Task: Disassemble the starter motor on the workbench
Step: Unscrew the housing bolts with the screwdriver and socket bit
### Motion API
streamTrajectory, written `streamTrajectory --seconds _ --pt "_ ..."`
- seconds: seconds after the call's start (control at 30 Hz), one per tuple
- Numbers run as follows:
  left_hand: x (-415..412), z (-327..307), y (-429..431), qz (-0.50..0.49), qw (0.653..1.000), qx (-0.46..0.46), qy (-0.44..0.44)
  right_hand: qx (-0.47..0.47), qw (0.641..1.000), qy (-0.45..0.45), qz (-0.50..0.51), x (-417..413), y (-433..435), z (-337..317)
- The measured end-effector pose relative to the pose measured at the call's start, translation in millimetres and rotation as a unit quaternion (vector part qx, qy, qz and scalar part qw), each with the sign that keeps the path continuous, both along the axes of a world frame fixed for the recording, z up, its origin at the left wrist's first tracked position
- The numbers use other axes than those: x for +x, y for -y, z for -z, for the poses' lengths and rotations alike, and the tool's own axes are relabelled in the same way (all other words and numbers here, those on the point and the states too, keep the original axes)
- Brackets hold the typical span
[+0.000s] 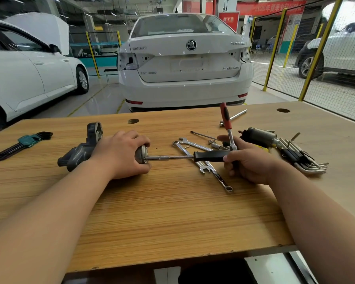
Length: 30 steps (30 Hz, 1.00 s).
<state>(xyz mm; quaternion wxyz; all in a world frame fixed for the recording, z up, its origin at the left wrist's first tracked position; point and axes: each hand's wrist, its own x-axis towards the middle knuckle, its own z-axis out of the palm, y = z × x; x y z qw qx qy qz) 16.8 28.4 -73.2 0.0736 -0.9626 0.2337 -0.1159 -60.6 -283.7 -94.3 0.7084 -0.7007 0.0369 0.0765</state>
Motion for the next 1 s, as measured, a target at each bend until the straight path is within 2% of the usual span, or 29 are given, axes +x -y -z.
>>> streamTrajectory --seconds 0.17,0.27,0.37,0.53,0.8,0.87,1.0 --pt "1.2 -0.6 -0.7 -0.008 1.000 0.004 -0.005 -0.154 0.986 -0.020 0.066 4.5 -8.6 -1.2" --pt "1.2 -3.3 -0.1 -0.016 1.000 0.005 -0.012 -0.198 0.977 -0.039 0.071 4.7 -7.3 -2.9" --pt "0.4 -3.4 1.1 -0.018 1.000 0.010 -0.004 -0.165 0.984 -0.035 0.057 3.3 -4.8 -4.4" --pt "-2.6 0.7 4.2 -0.022 1.000 0.010 0.005 -0.024 0.999 -0.026 0.024 2.4 3.7 -2.2" --pt "-12.0 3.1 11.5 0.003 1.000 -0.002 0.017 0.072 0.997 -0.032 0.021 1.8 10.8 -2.5" --pt "-12.7 2.8 14.1 0.005 1.000 -0.001 0.015 0.057 0.997 -0.043 0.037 0.8 9.6 -2.7" --pt "-17.3 4.2 13.8 0.005 1.000 -0.006 0.026 -0.076 0.994 -0.042 0.071 -0.8 3.6 -4.5"
